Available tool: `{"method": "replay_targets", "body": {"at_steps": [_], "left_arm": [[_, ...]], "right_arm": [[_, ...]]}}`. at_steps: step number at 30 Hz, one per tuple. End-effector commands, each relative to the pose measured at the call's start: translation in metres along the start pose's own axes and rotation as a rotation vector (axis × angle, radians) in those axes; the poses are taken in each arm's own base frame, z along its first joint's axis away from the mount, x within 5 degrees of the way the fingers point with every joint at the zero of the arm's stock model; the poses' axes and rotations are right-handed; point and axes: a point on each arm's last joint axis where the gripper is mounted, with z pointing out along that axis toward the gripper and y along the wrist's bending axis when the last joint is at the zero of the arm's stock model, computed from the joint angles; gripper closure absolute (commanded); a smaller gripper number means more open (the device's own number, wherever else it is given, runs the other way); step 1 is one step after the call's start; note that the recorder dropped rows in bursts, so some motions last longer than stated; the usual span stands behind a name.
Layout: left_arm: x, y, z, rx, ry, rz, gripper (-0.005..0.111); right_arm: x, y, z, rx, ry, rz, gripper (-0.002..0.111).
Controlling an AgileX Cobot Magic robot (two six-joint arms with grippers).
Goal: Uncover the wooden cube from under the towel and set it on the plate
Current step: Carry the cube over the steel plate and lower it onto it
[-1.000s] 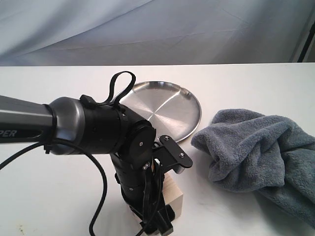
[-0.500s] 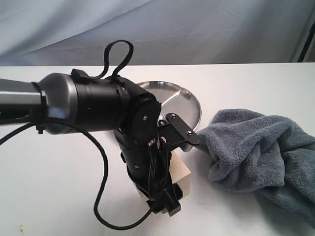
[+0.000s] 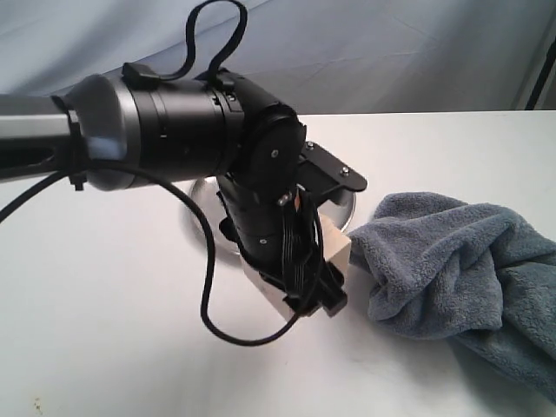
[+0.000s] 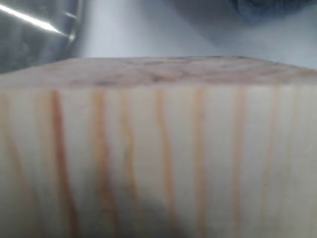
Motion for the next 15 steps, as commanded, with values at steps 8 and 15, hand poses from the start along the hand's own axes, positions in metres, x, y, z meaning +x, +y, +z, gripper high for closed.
{"method": "replay_targets", "body": {"at_steps": [8,15], "left_arm": [[-0.043,0.074,0.0,-0.001,-0.107,-0.315,0.076],[-0.071,0.142,0.05,0.012,-0.15,-0.473,0.076]], "right_arm": [[0.002,0.0,0.0,-0.001,0.008,0.009,0.105],[0.002,0.0,0.0,-0.001,0.008,0.009,0.105]]}}
